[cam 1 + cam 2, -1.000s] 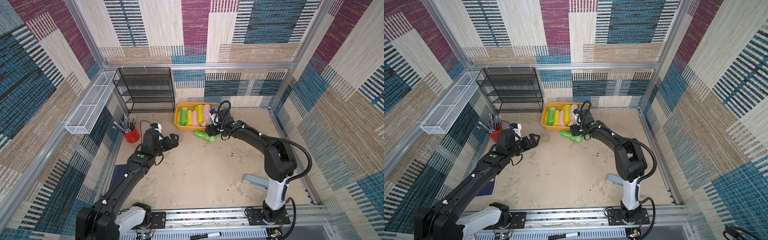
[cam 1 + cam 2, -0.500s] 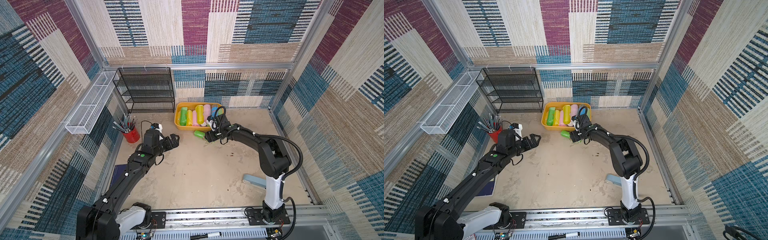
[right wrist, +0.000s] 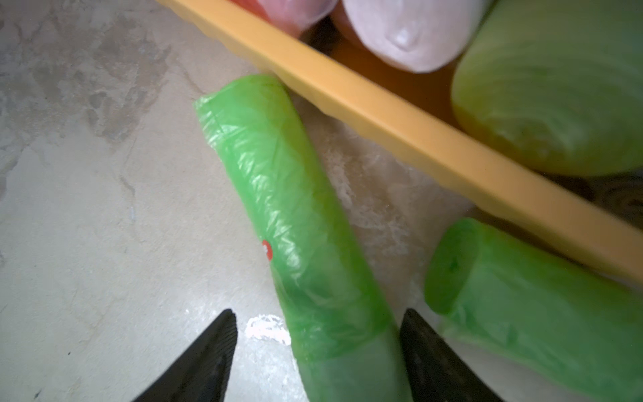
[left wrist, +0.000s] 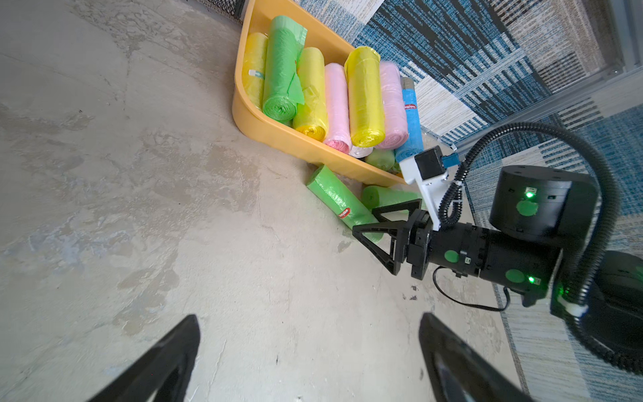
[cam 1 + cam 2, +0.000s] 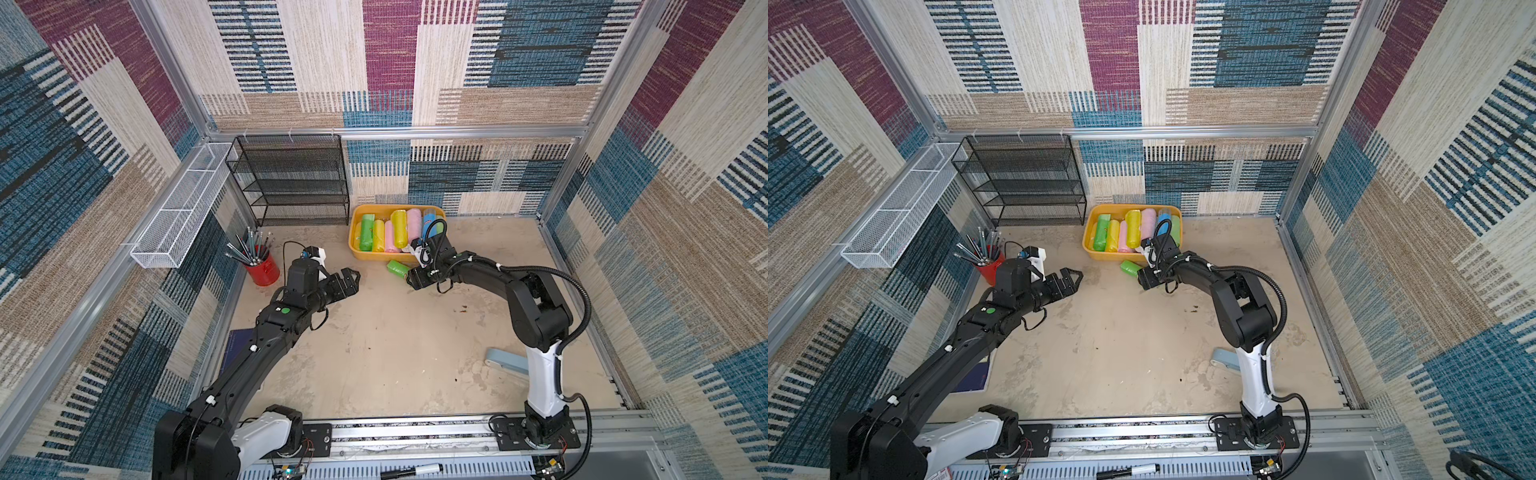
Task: Put the roll of trash bags into the storage box
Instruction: Pick up the roll of trash bags from the center of the board.
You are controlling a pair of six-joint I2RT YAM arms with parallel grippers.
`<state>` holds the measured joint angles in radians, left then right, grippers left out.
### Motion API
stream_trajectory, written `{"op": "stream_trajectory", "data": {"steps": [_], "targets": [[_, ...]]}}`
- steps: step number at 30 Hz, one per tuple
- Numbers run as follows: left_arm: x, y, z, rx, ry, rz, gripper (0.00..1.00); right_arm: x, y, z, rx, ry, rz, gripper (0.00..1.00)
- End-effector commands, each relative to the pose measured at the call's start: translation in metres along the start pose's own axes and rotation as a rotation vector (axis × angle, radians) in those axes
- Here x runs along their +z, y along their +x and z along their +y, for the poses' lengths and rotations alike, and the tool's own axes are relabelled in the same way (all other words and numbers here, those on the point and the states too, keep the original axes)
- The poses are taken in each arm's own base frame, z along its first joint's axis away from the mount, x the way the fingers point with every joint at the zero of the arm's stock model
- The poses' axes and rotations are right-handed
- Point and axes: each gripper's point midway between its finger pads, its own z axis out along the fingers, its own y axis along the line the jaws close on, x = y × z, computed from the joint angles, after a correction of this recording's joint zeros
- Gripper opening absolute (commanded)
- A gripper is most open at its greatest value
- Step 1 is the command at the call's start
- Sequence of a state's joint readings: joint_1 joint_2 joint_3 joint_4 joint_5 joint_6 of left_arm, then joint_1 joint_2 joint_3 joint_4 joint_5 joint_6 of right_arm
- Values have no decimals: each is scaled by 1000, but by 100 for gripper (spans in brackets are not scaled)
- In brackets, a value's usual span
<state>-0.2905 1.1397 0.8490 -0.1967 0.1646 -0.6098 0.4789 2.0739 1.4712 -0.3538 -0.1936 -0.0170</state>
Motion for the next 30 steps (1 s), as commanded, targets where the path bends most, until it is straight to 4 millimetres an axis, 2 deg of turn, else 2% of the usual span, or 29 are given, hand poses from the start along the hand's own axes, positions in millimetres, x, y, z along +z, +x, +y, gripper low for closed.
{"op": "stream_trajectory", "data": {"steps": [1,8,15,22,26,28,30], "targets": [[-1,-9,-11,-8,41,-19,98,7,-5,13,10,-37,-26,76],[2,-5,-13,-22,59,-4,98,20,4,21,-32,19,5,75],[5,-4,-9,-20,41,4,100,23,11,30,-27,8,10,53],[8,-2,-7,-17,34,12,97,25,7,32,-6,6,9,43],[9,-4,-8,-18,39,4,95,20,4,39,-22,-7,-3,35],[8,-4,-7,-14,36,3,95,17,2,42,-12,-20,-10,28],[8,-4,-5,-11,25,2,95,14,0,45,13,-31,-11,27]]}}
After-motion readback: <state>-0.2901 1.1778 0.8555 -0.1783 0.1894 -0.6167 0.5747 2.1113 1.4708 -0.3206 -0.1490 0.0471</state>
